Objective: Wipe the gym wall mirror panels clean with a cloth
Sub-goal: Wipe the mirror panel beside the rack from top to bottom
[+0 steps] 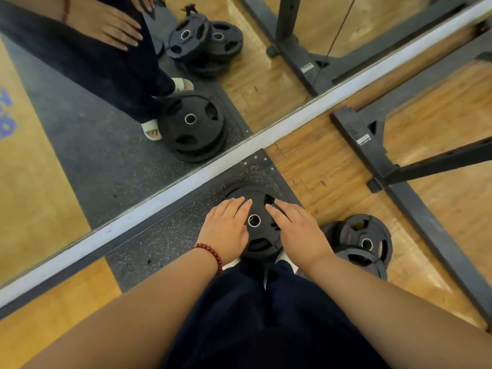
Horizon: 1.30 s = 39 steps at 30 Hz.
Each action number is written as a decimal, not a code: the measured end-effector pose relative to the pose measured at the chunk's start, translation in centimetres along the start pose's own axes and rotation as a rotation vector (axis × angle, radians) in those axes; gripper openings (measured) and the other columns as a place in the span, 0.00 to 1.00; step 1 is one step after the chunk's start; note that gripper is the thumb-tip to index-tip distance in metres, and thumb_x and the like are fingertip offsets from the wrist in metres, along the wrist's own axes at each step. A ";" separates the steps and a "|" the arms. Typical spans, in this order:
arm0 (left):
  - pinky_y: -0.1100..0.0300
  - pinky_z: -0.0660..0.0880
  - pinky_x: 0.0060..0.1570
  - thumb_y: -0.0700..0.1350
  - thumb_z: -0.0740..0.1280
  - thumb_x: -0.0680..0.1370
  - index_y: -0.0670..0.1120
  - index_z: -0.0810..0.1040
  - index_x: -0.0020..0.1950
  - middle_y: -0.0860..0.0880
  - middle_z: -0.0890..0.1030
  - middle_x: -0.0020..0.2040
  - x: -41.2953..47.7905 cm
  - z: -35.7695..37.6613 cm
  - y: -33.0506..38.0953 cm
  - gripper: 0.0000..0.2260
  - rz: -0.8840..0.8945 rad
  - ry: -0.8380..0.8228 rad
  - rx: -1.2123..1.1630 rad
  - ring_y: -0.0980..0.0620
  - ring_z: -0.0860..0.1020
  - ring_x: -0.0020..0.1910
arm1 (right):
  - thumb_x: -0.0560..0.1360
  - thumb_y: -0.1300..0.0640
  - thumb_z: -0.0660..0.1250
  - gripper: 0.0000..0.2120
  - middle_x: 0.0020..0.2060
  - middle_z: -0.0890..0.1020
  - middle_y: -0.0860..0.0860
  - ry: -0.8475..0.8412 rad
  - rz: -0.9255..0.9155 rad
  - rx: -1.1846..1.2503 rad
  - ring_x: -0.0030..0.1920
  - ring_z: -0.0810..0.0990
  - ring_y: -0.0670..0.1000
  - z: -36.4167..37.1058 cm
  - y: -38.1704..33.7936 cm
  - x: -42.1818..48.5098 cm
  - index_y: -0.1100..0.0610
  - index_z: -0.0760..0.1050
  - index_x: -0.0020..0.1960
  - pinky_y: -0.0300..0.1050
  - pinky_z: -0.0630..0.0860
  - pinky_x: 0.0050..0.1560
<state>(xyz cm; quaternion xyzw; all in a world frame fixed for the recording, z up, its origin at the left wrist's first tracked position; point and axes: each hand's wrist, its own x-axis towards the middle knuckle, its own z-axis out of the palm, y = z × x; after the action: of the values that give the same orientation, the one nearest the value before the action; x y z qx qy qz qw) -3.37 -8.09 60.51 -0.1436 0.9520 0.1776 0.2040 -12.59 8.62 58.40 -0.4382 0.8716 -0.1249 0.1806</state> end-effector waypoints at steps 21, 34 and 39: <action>0.45 0.78 0.53 0.46 0.67 0.80 0.50 0.83 0.44 0.43 0.84 0.48 1.5 -4.7 6.4 0.07 -0.400 0.003 -1.374 0.46 0.81 0.49 | 0.79 0.58 0.68 0.11 0.51 0.85 0.58 0.081 0.823 1.618 0.52 0.85 0.57 -7.7 -0.5 -1.3 0.60 0.79 0.60 0.54 0.81 0.54; 0.46 0.73 0.66 0.41 0.60 0.83 0.40 0.75 0.66 0.40 0.81 0.61 -2.4 -5.8 1.3 0.13 -0.362 -0.185 -1.727 0.43 0.79 0.62 | 0.75 0.46 0.71 0.28 0.70 0.68 0.43 0.401 0.591 0.970 0.63 0.74 0.43 -5.8 -6.1 -2.6 0.39 0.65 0.72 0.39 0.72 0.60; 0.48 0.78 0.58 0.45 0.59 0.84 0.43 0.75 0.67 0.41 0.81 0.61 -3.4 -6.1 0.4 0.14 -0.305 -0.246 -1.723 0.43 0.80 0.61 | 0.69 0.43 0.76 0.33 0.72 0.63 0.40 0.217 0.046 0.417 0.72 0.59 0.43 -4.4 -6.8 -3.7 0.47 0.71 0.72 0.39 0.54 0.72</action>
<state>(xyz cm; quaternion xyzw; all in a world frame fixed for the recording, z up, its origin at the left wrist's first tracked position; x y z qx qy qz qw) -2.54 -9.48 67.31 -0.3527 0.4288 0.8185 0.1473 -7.53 7.85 65.68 -0.3552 0.8510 -0.3447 0.1753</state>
